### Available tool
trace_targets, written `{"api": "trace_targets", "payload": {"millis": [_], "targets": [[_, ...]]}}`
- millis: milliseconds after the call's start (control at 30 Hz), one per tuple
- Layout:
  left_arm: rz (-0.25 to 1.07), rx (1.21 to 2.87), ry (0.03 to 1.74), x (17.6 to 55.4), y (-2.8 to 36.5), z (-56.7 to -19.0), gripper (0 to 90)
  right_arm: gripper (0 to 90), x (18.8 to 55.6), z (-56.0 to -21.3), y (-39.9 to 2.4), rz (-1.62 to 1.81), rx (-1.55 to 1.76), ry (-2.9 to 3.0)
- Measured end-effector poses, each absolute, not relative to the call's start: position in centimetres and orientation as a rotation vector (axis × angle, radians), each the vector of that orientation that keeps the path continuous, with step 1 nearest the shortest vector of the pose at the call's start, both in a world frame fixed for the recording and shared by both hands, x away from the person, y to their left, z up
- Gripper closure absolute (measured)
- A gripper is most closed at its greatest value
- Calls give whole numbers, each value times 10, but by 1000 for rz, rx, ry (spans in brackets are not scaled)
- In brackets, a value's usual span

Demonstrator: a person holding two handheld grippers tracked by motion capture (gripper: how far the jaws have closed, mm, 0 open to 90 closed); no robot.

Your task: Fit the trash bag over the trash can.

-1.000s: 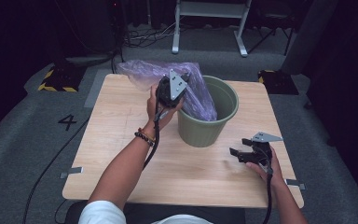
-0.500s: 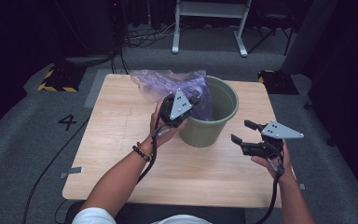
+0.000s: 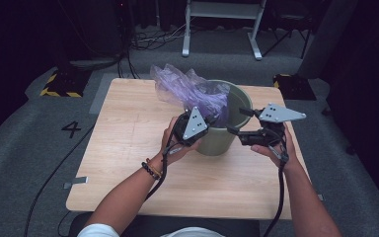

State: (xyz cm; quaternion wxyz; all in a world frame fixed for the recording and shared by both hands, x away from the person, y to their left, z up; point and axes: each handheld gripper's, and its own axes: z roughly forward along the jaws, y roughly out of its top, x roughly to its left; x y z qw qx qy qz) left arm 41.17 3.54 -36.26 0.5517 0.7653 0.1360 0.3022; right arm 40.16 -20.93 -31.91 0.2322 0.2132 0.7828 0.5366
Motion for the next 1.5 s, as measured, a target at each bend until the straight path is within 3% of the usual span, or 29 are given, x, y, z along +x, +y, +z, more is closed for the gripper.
{"api": "trace_targets", "payload": {"millis": [100,200,367,600,733,833,933,1067,1333,1433,1500], "targets": [[717,1810,306,409,36,-365,882,278,406,-323,-199,1413,584,2175],[716,1814,291,408,36,-365,878,378,410,-326,-194,1425,590,2183],[708,1817,267,407,36,-366,878,428,414,-323,-192,1476,592,2169],[702,1808,266,407,38,-367,857,765,417,-325,-192,1480,575,2170],[700,1804,268,407,39,-366,832,900,418,-327,-194,1475,576,2159],[702,1795,284,408,42,-366,776,900,419,-329,-196,1467,572,2158],[700,1773,328,409,47,-365,589,900,417,-331,-199,1468,567,2164],[681,1745,368,410,58,-362,428,900,412,-332,-201,1461,551,2171],[560,1706,474,426,83,-356,264,900,399,-334,-207,1437,509,2189],[538,1722,508,435,87,-355,335,900,394,-335,-209,1447,502,2186],[546,1763,519,440,88,-355,483,900,391,-336,-211,1454,501,2182]]}}
